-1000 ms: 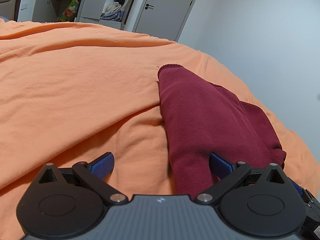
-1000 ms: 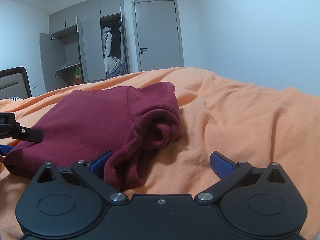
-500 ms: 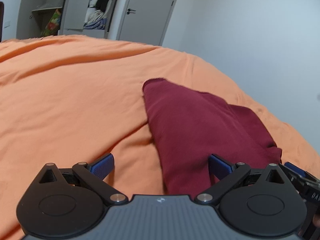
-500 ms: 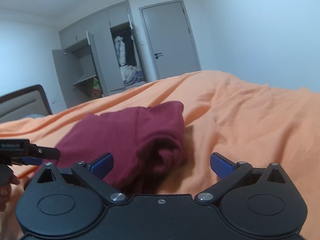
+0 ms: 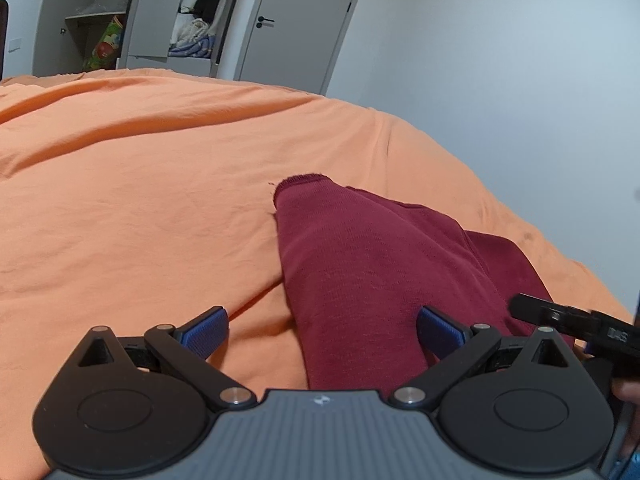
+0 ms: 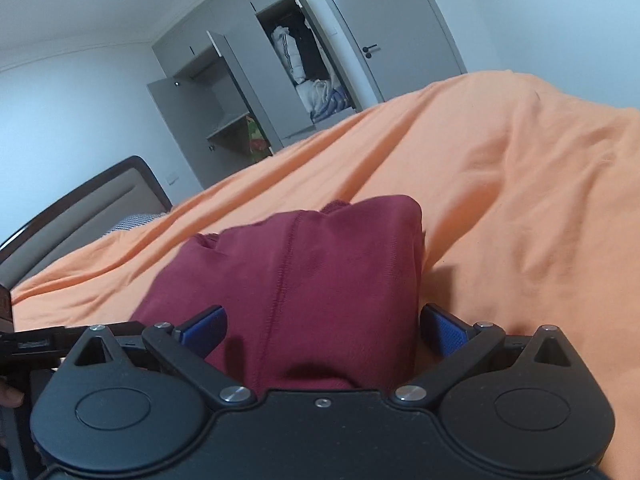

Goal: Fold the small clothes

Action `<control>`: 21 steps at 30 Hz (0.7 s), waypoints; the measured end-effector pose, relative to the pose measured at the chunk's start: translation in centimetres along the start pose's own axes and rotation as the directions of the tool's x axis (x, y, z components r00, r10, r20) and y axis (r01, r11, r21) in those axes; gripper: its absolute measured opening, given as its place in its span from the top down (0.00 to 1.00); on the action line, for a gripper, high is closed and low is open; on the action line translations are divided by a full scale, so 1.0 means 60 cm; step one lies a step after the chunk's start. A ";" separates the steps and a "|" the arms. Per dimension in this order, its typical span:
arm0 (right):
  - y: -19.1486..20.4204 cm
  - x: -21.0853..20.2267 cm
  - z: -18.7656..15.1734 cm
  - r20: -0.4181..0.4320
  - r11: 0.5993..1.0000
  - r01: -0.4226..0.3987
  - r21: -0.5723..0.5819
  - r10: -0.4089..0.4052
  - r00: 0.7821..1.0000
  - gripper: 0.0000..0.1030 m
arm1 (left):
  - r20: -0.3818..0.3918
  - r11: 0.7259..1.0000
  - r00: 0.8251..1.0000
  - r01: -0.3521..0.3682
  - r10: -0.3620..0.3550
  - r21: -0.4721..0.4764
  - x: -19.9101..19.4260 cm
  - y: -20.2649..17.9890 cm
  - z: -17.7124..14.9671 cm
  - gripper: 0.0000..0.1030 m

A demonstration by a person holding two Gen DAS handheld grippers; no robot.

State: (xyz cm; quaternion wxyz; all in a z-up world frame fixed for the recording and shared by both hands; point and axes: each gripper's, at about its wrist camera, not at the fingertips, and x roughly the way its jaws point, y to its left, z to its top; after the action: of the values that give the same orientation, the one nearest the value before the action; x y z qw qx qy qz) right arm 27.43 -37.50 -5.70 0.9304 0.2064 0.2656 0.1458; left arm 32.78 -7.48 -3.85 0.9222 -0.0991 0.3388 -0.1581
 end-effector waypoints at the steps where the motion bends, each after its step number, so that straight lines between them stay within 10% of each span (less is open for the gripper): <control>1: 0.000 0.003 -0.003 -0.004 1.000 -0.014 -0.006 0.014 1.000 0.00 | -0.003 1.000 1.000 0.007 -0.007 -0.003 0.002 0.000 0.000 0.00; 21: -0.006 -0.017 -0.043 0.071 0.996 -0.088 -0.023 0.089 0.993 0.01 | -0.083 0.998 0.995 0.055 -0.055 -0.009 0.020 -0.009 -0.004 0.00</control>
State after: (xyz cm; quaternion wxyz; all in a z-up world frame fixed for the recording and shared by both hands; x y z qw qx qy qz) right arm 25.22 -37.41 -7.46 0.9340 0.2139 0.2209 0.1821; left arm 33.38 -8.41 -4.61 0.9023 -0.1047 0.3744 -0.1864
